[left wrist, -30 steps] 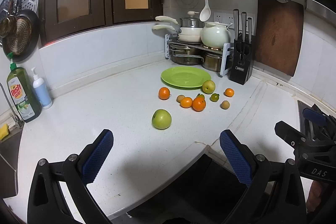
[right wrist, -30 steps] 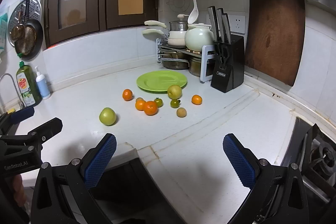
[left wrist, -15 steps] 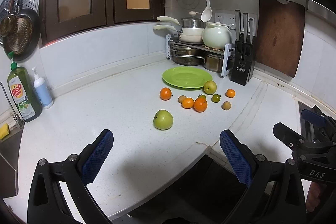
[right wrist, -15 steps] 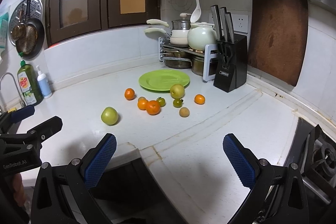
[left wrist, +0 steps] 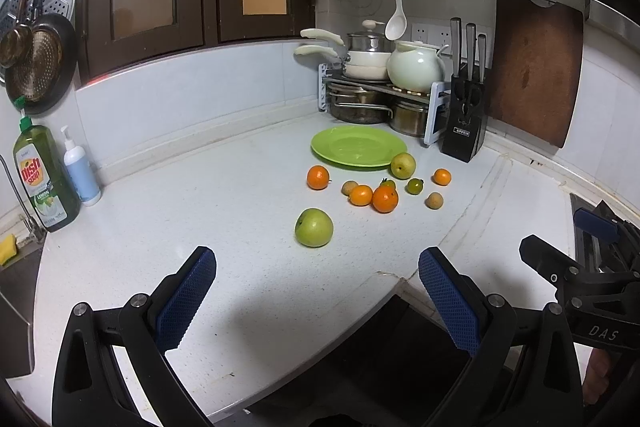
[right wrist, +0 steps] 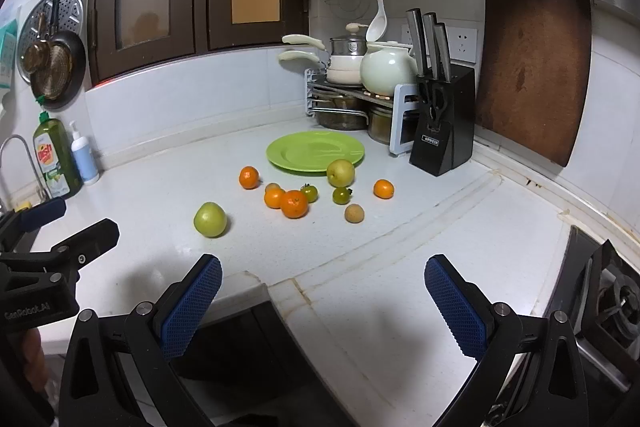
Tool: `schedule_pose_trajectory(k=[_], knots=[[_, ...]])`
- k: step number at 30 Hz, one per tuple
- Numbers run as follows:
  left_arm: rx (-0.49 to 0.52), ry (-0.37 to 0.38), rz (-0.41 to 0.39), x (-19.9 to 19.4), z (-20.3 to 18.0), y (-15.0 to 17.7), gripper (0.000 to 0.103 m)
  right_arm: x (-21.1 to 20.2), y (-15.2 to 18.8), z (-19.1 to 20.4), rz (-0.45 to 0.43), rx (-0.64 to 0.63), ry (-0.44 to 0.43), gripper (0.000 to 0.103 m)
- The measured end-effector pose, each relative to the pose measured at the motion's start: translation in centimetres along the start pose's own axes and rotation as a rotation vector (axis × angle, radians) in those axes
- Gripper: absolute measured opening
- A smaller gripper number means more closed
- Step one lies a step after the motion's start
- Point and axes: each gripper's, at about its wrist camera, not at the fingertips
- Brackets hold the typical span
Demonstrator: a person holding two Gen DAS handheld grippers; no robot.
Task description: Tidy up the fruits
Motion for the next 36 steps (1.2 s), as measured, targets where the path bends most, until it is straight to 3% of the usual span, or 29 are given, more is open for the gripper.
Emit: schedule_pose_trajectory(k=[18,26,36], knots=[[-0.001,0.013,0.055,5.4,1.8,0.0,0.102,5.4,-0.9,1.0,0.080,-0.025,-0.031,0.102],[0.028,0.058,0.102,10.0,2.1,-0.6,0.090,10.0,-1.7,1.2,0.146,-0.016,-0.044,0.102],[0.055,0.174,0.175,15.7,2.7,-1.1,0.078,16.0,-2.8,1.6,0.236,0.006,-0.040,0.097]])
Point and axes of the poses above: each gripper's, at about its wrist camera, not at the fingertips, and x roughly the way its jaws point, z to its left, y to its underside, and after that the axes turned 8 degrees about -y, right-handed
